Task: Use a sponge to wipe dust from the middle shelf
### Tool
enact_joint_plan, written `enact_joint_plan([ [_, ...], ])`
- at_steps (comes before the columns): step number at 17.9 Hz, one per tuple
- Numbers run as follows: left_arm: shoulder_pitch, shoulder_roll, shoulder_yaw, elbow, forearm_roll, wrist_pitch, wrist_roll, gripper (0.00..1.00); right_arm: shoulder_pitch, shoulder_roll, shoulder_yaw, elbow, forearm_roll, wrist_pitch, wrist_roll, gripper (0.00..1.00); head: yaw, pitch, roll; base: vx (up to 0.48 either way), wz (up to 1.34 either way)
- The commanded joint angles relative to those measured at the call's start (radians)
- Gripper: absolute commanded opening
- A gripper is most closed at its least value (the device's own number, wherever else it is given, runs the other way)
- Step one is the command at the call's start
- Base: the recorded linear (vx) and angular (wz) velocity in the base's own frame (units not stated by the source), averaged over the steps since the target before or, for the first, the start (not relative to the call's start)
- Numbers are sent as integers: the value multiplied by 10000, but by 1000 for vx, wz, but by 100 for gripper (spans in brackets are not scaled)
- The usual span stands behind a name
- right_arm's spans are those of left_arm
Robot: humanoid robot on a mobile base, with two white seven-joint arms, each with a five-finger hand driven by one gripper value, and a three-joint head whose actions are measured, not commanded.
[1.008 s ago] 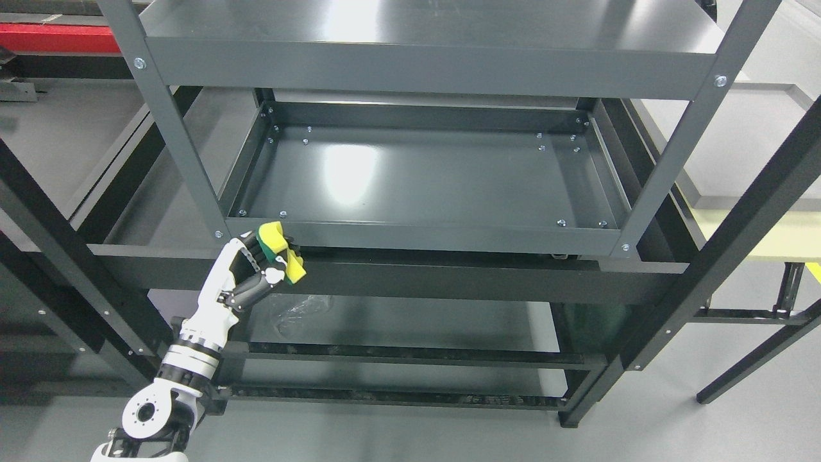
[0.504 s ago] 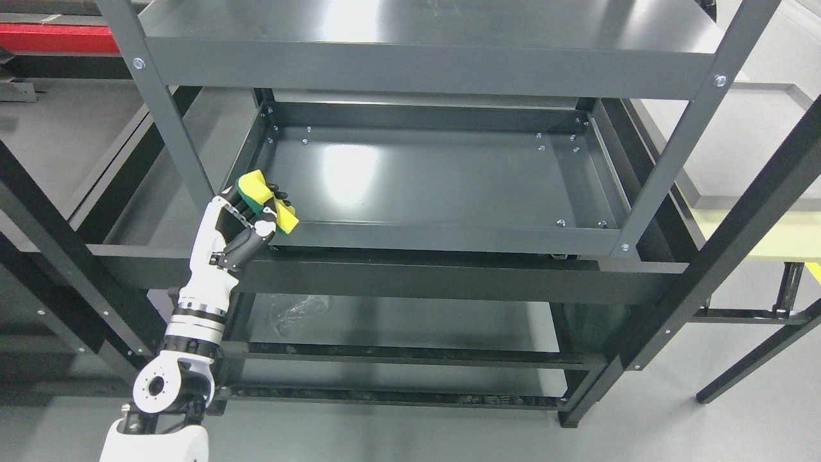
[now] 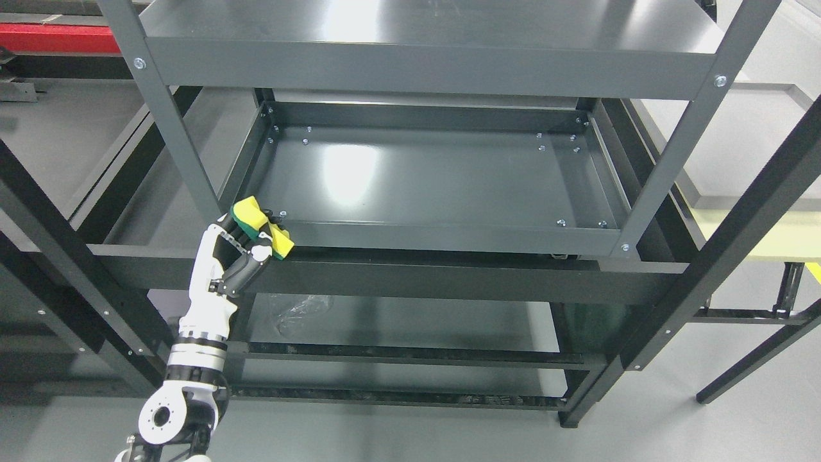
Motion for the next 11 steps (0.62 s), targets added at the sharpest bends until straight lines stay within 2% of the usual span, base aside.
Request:
enact_joint_plan([
  [1,788,-34,541,-436,-82,-176,-207,0,1,-175,0,-175,0,723,8,100,0,0,0,0,0],
  [11,805,-34,81,-589,-67,-161,-192,0,1,-175,0,-175,0,723,8,100,0,0,0,0,0],
])
